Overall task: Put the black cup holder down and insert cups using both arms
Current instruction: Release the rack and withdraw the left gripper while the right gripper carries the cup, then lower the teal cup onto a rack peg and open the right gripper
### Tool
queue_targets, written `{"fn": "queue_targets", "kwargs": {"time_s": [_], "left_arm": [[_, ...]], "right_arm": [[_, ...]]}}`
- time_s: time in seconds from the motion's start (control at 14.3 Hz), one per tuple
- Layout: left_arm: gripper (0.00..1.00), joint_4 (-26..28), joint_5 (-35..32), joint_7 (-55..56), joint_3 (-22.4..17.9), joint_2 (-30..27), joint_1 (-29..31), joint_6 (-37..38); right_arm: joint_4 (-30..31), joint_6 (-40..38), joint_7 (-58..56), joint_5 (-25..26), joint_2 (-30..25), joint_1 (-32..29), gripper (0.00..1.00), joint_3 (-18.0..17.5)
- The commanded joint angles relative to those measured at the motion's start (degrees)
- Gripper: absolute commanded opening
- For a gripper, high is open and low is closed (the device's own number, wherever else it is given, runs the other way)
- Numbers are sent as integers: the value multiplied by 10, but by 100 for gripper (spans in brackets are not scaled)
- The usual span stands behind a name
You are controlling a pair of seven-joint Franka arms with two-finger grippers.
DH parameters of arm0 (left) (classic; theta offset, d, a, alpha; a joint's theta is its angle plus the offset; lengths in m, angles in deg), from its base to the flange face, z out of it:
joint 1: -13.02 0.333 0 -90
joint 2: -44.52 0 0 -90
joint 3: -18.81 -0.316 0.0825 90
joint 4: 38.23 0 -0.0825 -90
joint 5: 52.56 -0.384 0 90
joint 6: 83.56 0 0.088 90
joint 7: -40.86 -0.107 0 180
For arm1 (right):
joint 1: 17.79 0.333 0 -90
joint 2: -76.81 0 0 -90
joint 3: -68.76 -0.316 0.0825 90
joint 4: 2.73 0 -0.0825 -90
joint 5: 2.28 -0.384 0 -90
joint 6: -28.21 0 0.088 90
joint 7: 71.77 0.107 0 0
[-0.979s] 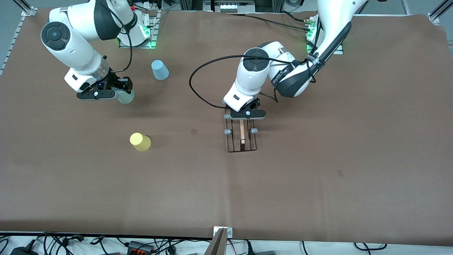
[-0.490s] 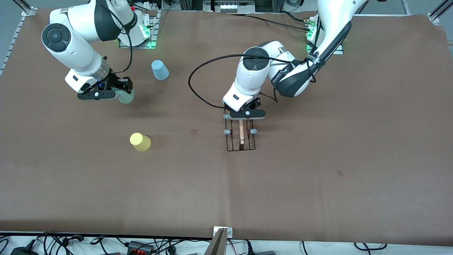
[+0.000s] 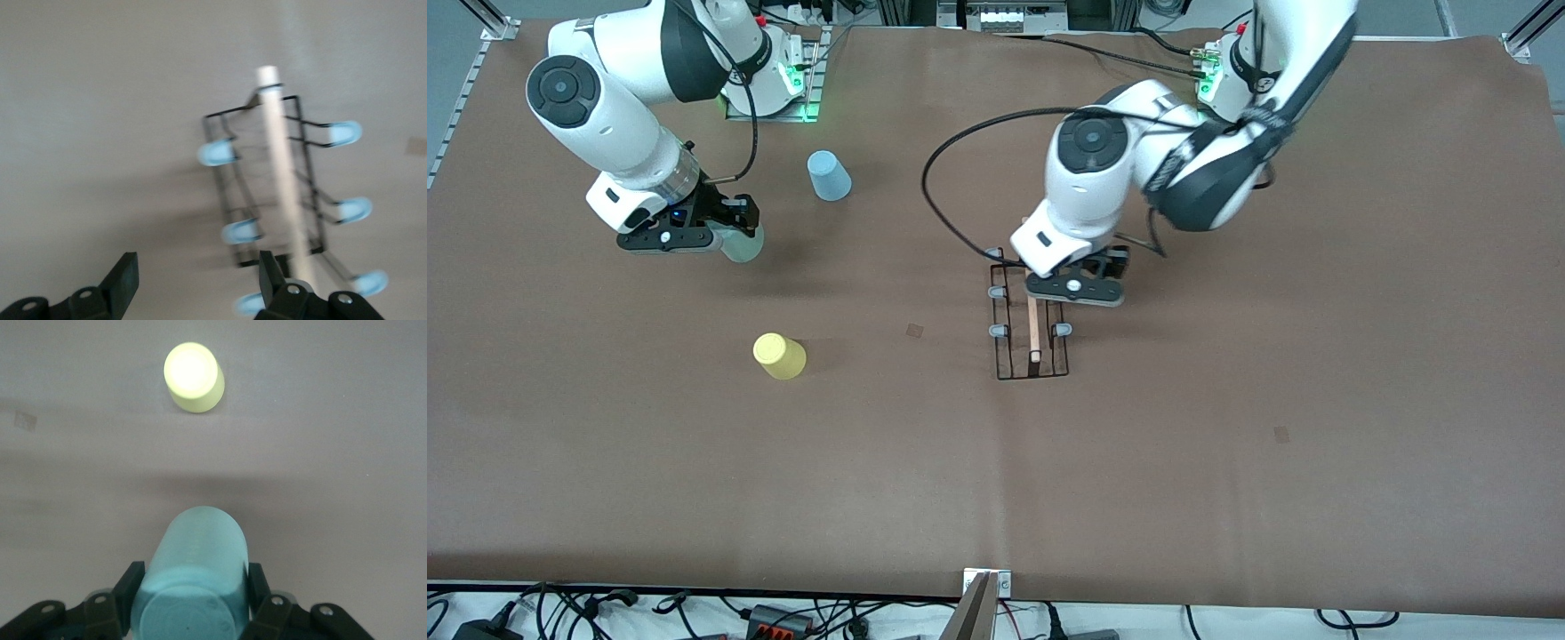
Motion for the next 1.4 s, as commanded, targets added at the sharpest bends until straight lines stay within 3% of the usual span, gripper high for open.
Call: {"fn": "queue_targets", "kwargs": {"time_s": [0.0, 0.21, 0.35, 0.63, 0.84, 1.05, 1.33], "left_arm": [[81, -36, -12, -121, -1, -19, 23, 63], [81, -38, -11, -253, 4, -44, 84, 72], [81, -40, -8, -313, 7, -48, 126, 72], [81, -41, 7, -388, 10, -70, 196, 85], [82, -54, 42, -443, 10, -83, 250, 112], [82, -93, 54, -472, 7, -83, 280, 115], [82, -93, 71, -473, 3, -70, 285, 114]], "right_arm": [[-35, -12, 72, -4, 3, 32, 18, -6], [-102, -54, 191, -14, 31, 93, 17, -9], [-166, -68, 309, -20, 80, 158, 16, -10], [-267, -55, 467, -45, 159, 228, 16, -16], [-351, -52, 549, -35, 238, 270, 16, -18], [-360, -4, 570, -27, 276, 292, 16, -18], [-360, 29, 600, -25, 301, 306, 16, -18]]}}
